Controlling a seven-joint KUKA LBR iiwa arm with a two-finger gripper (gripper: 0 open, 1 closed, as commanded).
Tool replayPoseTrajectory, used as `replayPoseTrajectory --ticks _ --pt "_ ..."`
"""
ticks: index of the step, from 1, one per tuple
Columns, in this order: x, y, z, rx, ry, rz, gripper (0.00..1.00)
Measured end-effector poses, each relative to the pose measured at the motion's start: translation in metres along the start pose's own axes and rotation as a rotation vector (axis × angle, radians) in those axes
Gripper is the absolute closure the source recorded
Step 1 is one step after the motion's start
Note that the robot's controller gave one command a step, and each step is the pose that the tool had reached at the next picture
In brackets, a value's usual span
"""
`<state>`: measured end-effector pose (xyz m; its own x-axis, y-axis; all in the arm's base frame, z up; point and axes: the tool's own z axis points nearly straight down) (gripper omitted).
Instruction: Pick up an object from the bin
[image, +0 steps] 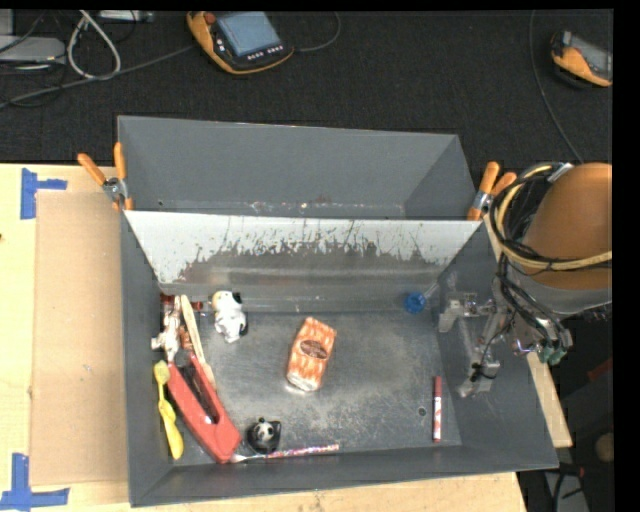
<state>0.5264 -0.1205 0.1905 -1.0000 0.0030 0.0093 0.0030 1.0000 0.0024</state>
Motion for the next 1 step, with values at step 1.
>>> replayPoseTrajectory --ticks 1 --pt "-0.0017 0.0006 -0.0046 0.002 -0.008 -0.005 0.00"
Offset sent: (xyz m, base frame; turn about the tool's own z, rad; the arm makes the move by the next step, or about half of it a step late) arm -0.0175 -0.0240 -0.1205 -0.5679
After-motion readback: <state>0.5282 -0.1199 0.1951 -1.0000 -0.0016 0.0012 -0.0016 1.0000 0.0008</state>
